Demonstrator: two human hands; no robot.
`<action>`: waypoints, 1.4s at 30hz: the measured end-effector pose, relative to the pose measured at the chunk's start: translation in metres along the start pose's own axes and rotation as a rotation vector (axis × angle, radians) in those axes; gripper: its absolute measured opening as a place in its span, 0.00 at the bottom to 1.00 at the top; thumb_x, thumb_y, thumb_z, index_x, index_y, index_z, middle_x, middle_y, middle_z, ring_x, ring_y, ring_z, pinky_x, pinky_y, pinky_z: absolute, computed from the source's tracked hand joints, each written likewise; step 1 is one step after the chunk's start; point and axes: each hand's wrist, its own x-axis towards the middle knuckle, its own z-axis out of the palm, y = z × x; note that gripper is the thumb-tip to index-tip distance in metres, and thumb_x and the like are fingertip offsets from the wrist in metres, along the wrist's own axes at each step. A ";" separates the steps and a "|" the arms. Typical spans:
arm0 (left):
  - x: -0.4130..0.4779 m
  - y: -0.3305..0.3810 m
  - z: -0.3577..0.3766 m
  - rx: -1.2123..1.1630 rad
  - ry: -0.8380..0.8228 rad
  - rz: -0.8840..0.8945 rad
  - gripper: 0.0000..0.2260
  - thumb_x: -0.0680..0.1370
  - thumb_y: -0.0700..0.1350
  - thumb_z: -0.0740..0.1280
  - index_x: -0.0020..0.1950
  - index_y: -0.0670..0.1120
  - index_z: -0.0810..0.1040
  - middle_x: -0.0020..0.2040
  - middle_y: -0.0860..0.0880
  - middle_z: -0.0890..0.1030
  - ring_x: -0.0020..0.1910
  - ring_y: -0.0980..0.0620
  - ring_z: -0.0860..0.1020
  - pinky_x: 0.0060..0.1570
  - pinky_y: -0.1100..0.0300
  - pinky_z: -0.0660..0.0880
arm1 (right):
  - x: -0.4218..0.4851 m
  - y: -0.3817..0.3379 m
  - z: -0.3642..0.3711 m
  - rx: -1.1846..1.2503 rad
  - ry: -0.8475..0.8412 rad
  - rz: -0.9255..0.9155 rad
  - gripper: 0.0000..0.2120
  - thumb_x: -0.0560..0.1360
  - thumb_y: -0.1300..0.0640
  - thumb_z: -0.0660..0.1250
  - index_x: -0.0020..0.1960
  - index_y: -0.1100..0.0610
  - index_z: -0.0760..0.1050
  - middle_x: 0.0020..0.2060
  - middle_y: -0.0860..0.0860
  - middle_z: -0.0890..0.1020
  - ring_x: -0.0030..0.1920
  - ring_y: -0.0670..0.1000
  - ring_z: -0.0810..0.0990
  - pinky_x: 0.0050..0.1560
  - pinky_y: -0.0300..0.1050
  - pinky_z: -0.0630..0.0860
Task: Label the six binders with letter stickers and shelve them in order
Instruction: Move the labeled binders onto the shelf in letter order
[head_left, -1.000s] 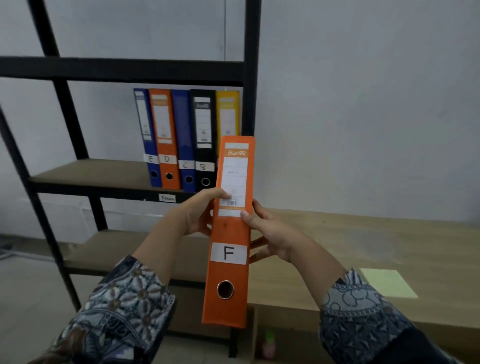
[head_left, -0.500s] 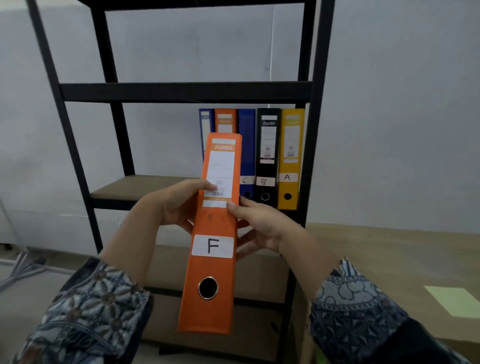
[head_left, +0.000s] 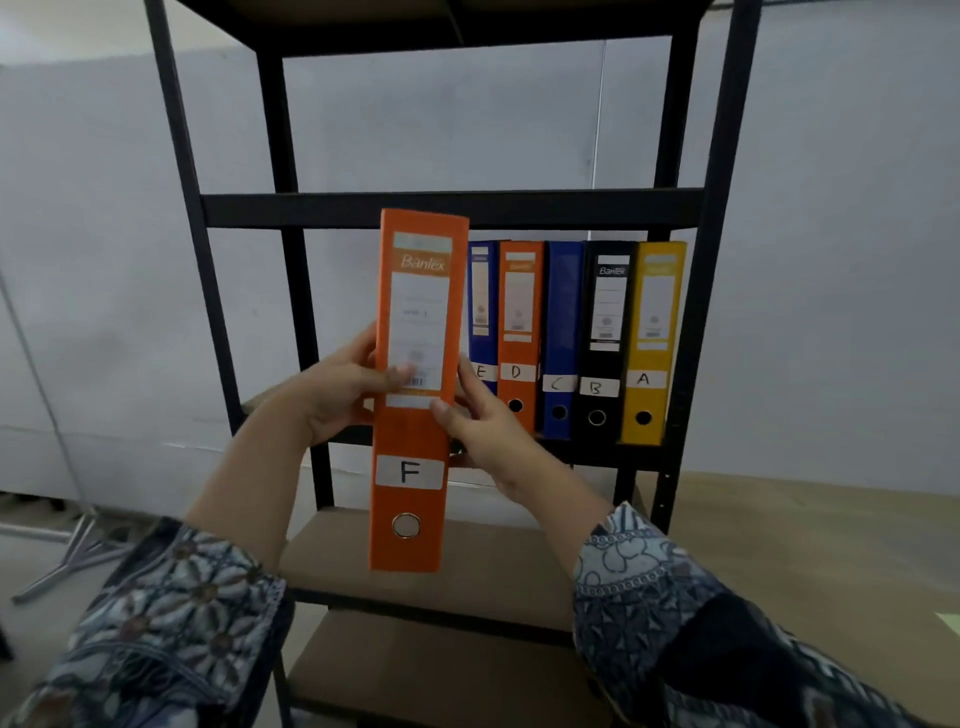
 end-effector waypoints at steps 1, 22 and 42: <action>0.003 -0.006 -0.003 -0.019 -0.001 0.006 0.40 0.60 0.53 0.79 0.68 0.63 0.66 0.61 0.50 0.78 0.59 0.45 0.77 0.53 0.44 0.77 | 0.004 0.005 0.002 0.001 0.005 -0.008 0.33 0.79 0.55 0.61 0.74 0.37 0.47 0.70 0.46 0.68 0.61 0.49 0.72 0.56 0.50 0.75; 0.128 -0.062 -0.039 -0.152 -0.033 0.013 0.39 0.62 0.46 0.80 0.68 0.60 0.67 0.61 0.49 0.78 0.59 0.46 0.78 0.49 0.48 0.79 | 0.119 0.051 -0.028 -0.012 0.068 0.000 0.33 0.79 0.58 0.60 0.74 0.36 0.46 0.71 0.46 0.65 0.69 0.53 0.67 0.55 0.44 0.74; 0.251 -0.083 -0.042 -0.045 0.161 0.042 0.28 0.77 0.42 0.67 0.73 0.57 0.61 0.63 0.49 0.75 0.61 0.45 0.75 0.51 0.45 0.76 | 0.221 0.064 -0.074 -0.359 0.274 0.054 0.27 0.78 0.59 0.62 0.73 0.45 0.57 0.66 0.50 0.74 0.64 0.52 0.73 0.61 0.51 0.74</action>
